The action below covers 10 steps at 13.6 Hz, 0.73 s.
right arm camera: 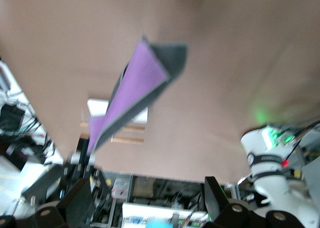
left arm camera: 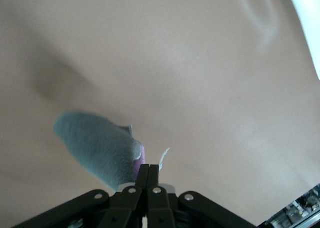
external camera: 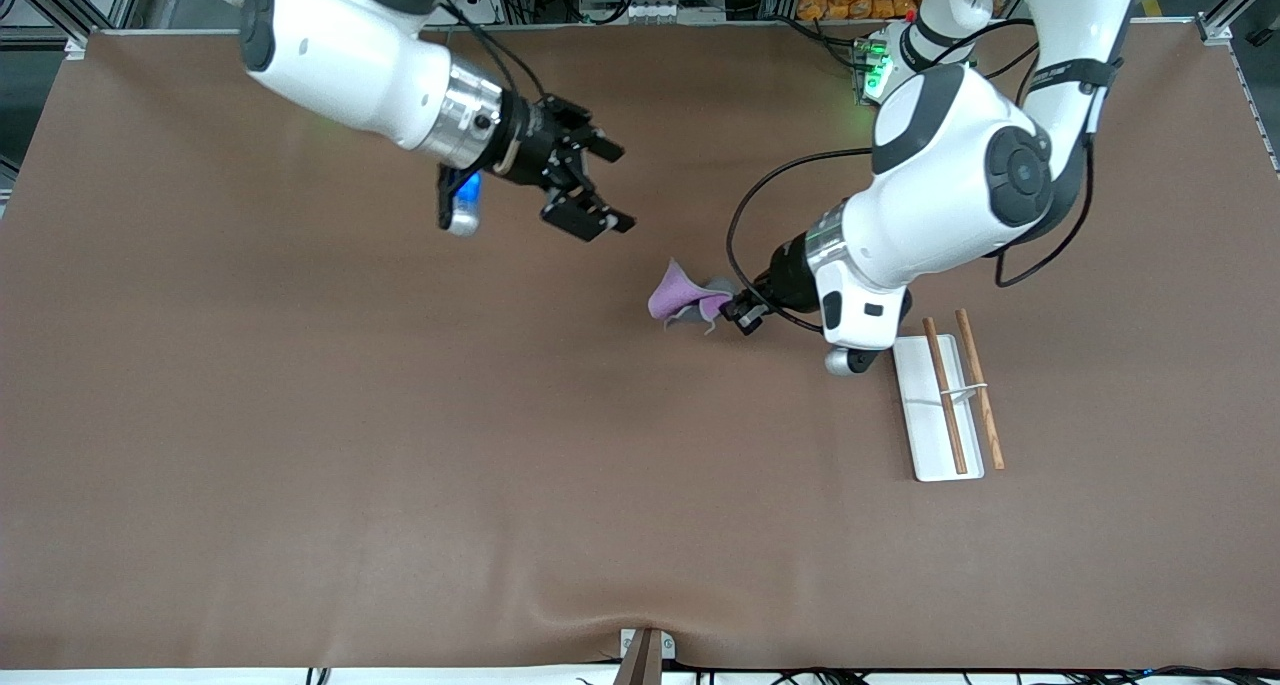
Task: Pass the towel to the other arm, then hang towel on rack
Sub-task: 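Carry the towel with the left gripper while the right gripper releases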
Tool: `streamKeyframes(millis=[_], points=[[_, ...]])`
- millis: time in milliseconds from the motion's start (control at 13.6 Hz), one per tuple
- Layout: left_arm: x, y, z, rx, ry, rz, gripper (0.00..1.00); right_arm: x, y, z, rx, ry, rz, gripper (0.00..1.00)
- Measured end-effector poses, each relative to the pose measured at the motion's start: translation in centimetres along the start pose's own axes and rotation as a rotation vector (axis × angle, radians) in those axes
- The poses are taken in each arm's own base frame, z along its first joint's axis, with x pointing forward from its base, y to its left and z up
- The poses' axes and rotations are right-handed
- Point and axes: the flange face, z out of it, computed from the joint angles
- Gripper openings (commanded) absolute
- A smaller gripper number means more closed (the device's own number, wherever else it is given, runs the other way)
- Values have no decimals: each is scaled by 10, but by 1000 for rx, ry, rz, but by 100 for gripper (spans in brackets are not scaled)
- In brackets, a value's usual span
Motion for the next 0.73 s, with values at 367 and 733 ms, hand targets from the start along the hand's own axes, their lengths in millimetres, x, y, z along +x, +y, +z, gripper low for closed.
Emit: streamKeyframes(millis=[367,733], points=[[64,-40,-47,55,-27,315,0,78,-13,-47,-159,65,-170,100],[129,-90,-79,92,-79,521,0,204,-26,-136,-230,212,-421,100]])
